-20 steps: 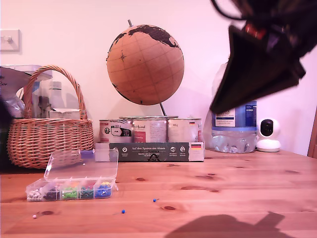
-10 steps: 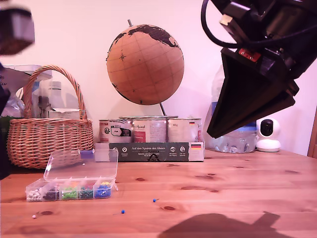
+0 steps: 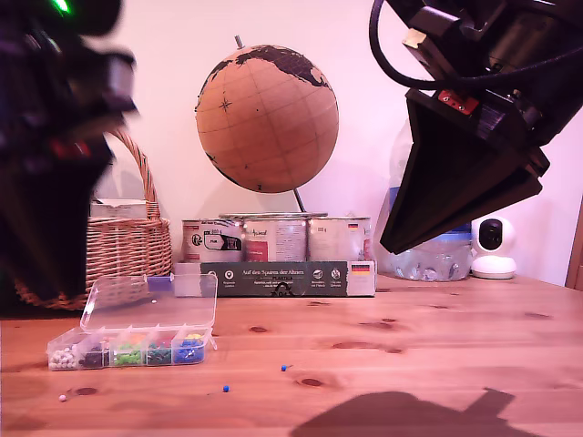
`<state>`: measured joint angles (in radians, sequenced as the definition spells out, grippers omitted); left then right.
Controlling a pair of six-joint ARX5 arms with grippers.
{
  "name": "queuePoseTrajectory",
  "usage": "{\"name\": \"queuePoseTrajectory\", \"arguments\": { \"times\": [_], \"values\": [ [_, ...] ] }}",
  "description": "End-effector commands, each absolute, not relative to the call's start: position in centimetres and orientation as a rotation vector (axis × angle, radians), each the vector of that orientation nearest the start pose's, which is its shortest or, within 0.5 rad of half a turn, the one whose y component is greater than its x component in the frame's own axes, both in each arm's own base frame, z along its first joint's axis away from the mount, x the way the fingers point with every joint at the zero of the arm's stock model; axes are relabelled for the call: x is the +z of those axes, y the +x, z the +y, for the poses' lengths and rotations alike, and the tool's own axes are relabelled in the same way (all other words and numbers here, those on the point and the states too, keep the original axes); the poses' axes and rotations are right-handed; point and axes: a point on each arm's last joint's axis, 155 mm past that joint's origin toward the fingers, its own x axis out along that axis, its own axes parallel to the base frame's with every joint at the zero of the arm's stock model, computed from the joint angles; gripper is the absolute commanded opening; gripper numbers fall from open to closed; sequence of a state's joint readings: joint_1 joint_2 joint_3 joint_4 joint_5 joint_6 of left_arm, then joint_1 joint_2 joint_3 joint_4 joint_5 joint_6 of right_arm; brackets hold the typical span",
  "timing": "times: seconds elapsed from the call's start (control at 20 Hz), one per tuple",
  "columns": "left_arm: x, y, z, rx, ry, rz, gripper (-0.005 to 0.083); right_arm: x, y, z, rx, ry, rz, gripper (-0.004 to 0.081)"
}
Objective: Sort the loose pins on the table into their correct compartments
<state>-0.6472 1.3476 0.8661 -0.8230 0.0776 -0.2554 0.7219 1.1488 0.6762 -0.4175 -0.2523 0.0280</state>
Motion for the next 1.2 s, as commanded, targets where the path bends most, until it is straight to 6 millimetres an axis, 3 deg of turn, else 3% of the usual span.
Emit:
{"name": "queuePoseTrajectory", "arguments": {
  "times": [0.0, 0.75, 1.15],
  "values": [
    [4.8, 20.6, -17.3, -0.418, 0.163, 1.385, 0.0239, 9.4, 20.4, 24.3, 0.902, -0.194, 0.909, -0.0012],
    [0.9, 23.5, -17.0, -0.34, 0.207, 1.393, 0.0239, 9.4, 20.4, 24.3, 0.902, -0.195, 0.909, -0.0012],
    [0.8, 24.7, -15.9, -0.325, 0.2, 1.379, 0.0239, 9.4, 20.4, 24.3, 0.902, -0.195, 0.909, -0.0012]
  ]
}}
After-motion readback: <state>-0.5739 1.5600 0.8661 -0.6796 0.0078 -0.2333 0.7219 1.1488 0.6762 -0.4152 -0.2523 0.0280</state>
